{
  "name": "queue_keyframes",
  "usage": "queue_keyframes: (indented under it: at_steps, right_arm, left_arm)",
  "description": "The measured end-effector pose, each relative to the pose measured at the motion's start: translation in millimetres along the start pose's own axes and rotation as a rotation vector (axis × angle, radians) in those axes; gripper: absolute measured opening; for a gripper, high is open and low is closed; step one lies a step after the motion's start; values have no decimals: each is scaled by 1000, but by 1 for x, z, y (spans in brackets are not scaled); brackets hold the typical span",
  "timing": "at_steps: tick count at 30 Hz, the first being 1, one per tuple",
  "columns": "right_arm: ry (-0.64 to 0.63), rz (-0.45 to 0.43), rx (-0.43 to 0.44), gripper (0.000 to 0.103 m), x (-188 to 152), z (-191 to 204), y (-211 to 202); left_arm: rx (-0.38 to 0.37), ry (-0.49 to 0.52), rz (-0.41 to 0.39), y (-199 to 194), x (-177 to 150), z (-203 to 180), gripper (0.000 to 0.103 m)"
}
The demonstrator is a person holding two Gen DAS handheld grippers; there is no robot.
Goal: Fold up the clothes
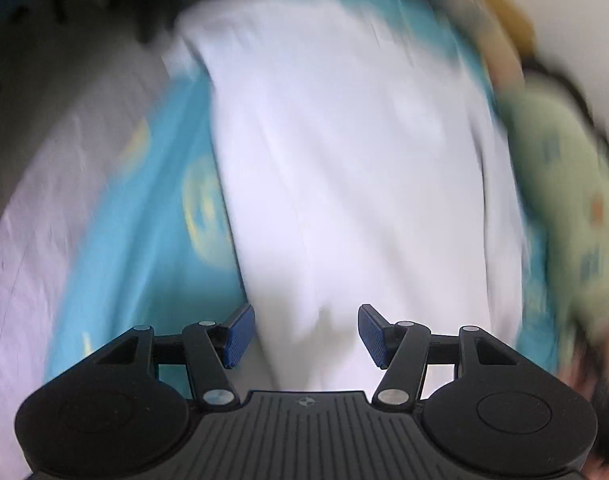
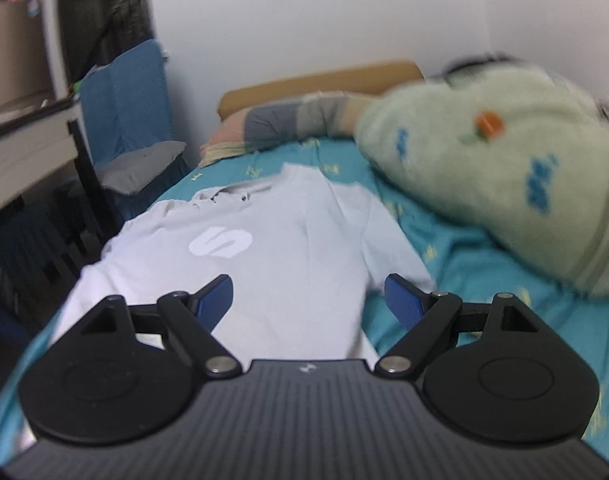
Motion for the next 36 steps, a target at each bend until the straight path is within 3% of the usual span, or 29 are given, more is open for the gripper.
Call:
queue_keyframes:
  at_steps: [4,7,8,9,10,16,20,22,23,24,26,31,33,36]
  right_arm:
    - [21,-3,-33,84,-6,-19,-23]
    - [27,-9,-52,84,-6,-28,-29]
    - [29,-12,-57,84,-5,-30,-30]
    - [37,-14,-57,84,-4,-32,-31]
    - [40,-15,-56,84,-2,-33,-31]
    - [78,-50,-47,84,10,-45,-35]
    - [102,-62,-7,84,16,-43,-34]
    - [103,-59,14,84,17,-39,-31]
    - [103,-58,24,84,17,-37,-29]
    - [103,-56,34,84,17,-35,-28]
    - [102,-44,45,84,15,-32,-25]
    - [115,-37,57,84,15,-31,-21]
    - [116,-47,62,84,17,-31,-21]
    - [113,-61,60,84,19,-32,-21]
  left_arm:
    - [138,54,164,29,-52,-3,59]
    - [247,104,209,39,-64,-4,47]
    - [267,99,203,37,-62,-3,36]
    - [284,94,194,33,-59,-1,13]
    - [300,99,186,28,-57,2,3]
    - [290,92,209,-23,-49,43,4]
    - [333,110,204,-40,-32,83,5]
    - [319,140,197,-43,-35,85,11]
    - [313,156,193,-43,-37,81,19]
    - [310,173,187,-41,-40,69,34]
    - [309,203,146,-42,-47,43,50]
    - [284,288,-79,-80,-40,-33,65]
    - [226,282,-189,-105,-27,-68,75]
    - [92,281,-320,-135,-17,-132,75]
Point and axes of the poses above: each gripper's, at about its wrist camera, not at the fingertips, and y roughly the way its jaws point, z to its left, x to its top, the point moved 8 cm from there along y, roughly the way its jaws point, and after that the axes turned 10 degrees about -y, right-handed, at the moved point
